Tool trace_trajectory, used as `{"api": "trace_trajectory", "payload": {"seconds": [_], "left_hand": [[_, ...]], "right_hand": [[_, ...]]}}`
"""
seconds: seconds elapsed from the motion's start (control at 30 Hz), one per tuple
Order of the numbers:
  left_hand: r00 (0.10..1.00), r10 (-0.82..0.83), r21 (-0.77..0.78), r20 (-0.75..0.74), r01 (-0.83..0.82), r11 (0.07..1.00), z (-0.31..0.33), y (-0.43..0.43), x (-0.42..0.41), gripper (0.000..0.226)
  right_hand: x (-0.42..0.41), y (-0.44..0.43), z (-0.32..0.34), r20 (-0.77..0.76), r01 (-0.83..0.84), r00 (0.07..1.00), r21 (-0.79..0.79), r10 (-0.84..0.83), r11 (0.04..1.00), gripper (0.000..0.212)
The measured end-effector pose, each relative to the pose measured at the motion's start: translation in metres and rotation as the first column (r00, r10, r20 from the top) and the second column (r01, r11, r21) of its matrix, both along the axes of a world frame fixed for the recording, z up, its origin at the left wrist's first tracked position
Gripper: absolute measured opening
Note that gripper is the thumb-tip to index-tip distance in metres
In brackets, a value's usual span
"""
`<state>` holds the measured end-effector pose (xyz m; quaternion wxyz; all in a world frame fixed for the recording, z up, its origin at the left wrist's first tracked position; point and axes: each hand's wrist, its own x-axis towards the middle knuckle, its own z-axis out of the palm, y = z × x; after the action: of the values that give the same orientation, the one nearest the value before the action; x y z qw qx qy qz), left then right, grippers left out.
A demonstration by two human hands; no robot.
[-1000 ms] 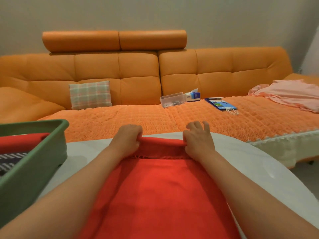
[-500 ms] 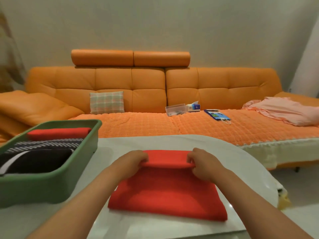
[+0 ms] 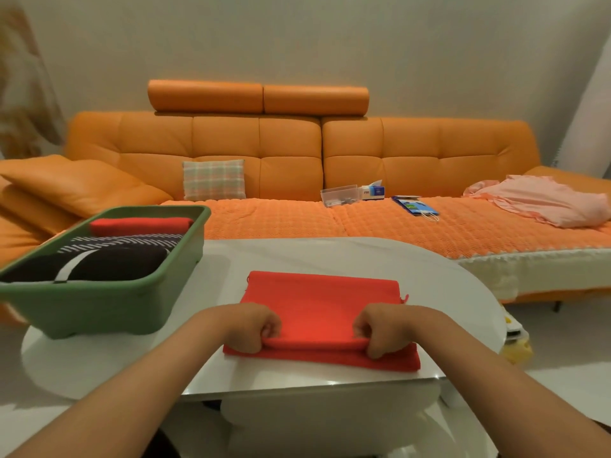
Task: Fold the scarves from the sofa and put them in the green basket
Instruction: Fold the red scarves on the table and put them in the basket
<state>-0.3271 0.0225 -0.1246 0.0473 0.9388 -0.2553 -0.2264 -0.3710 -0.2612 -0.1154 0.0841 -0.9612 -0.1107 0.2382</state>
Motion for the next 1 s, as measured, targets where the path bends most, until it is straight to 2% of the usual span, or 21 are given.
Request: {"api": "trace_trajectory", "payload": {"seconds": [0.03, 0.07, 0.13, 0.17, 0.2, 0.23, 0.27, 0.3, 0.33, 0.4, 0.47, 0.6, 0.7, 0.77, 0.83, 0.9, 1.0], "left_hand": [[0.999, 0.032, 0.022, -0.035, -0.031, 0.999, 0.004, -0.002, -0.003, 0.015], [0.998, 0.049, 0.037, -0.043, -0.048, 0.998, 0.008, -0.004, -0.005, 0.013], [0.998, 0.006, 0.029, 0.068, -0.008, 1.0, 0.011, -0.011, -0.007, 0.042], [0.987, -0.04, 0.004, 0.157, 0.04, 0.999, 0.009, -0.016, -0.009, 0.052], [0.976, -0.083, -0.043, 0.203, 0.094, 0.995, 0.005, -0.023, -0.011, 0.06], [0.971, -0.122, -0.066, 0.203, 0.138, 0.988, 0.0, -0.029, -0.013, 0.07], [0.972, -0.164, -0.064, 0.17, 0.177, 0.982, -0.005, -0.035, -0.013, 0.081], [0.974, -0.197, -0.025, 0.115, 0.201, 0.979, -0.01, -0.04, -0.012, 0.09], [0.975, -0.21, 0.024, 0.064, 0.209, 0.978, -0.014, -0.043, -0.011, 0.091], [0.979, -0.205, 0.072, 0.012, 0.204, 0.976, -0.016, -0.045, -0.006, 0.08], [0.976, -0.216, 0.094, 0.018, 0.214, 0.972, -0.017, -0.042, 0.004, 0.069], [0.959, -0.221, 0.3, 0.179, 0.16, 0.941, -0.016, -0.028, 0.032, 0.067], [0.969, -0.119, 0.39, 0.214, 0.027, 0.921, -0.01, -0.019, 0.044, 0.072], [0.977, -0.029, 0.407, 0.211, -0.061, 0.911, -0.011, -0.017, 0.061, 0.067], [0.964, 0.073, 0.312, 0.257, -0.154, 0.937, -0.011, -0.021, 0.077, 0.055], [0.923, 0.168, 0.105, 0.346, -0.217, 0.971, -0.011, -0.032, 0.084, 0.043], [0.869, 0.191, -0.1, 0.456, -0.163, 0.981, -0.02, -0.054, 0.088, 0.039]], "right_hand": [[-0.001, 0.002, 0.0, -0.044, 0.015, 0.999, 0.03, -0.014, 0.999, 0.008], [-0.002, 0.004, -0.001, -0.072, 0.039, 0.997, 0.081, -0.033, 0.996, 0.012], [0.0, 0.005, 0.0, -0.08, 0.119, 0.992, 0.267, -0.101, 0.956, 0.028], [0.003, 0.006, 0.0, -0.04, 0.14, 0.99, 0.359, -0.134, 0.923, 0.032], [0.006, 0.008, -0.001, 0.063, 0.119, 0.986, 0.398, -0.157, 0.909, 0.029], [0.011, 0.007, -0.003, 0.231, 0.069, 0.961, 0.334, -0.153, 0.94, 0.022], [0.017, 0.007, -0.007, 0.401, 0.01, 0.912, 0.191, -0.088, 0.981, 0.017], [0.021, 0.007, -0.011, 0.503, -0.035, 0.864, 0.046, 0.007, 0.998, 0.024], [0.025, 0.007, -0.017, 0.526, -0.07, 0.846, -0.043, 0.082, 0.997, 0.036], [0.032, 0.004, -0.027, 0.466, -0.09, 0.875, -0.107, 0.13, 0.99, 0.06], [0.037, 0.003, -0.036, 0.381, -0.074, 0.917, -0.135, 0.121, 0.988, 0.069], [0.046, 0.014, -0.048, 0.302, 0.041, 0.953, -0.166, 0.012, 0.985, 0.067], [0.053, 0.032, -0.045, 0.371, 0.099, 0.929, -0.252, 0.001, 0.963, 0.068], [0.059, 0.04, -0.035, 0.439, 0.109, 0.899, -0.205, -0.008, 0.973, 0.057], [0.064, 0.044, -0.027, 0.496, 0.093, 0.868, -0.157, -0.003, 0.983, 0.042], [0.072, 0.044, -0.027, 0.562, 0.033, 0.823, -0.2, 0.087, 0.979, 0.027], [0.085, 0.041, -0.037, 0.625, -0.124, 0.755, -0.165, 0.2, 0.979, 0.018]]}}
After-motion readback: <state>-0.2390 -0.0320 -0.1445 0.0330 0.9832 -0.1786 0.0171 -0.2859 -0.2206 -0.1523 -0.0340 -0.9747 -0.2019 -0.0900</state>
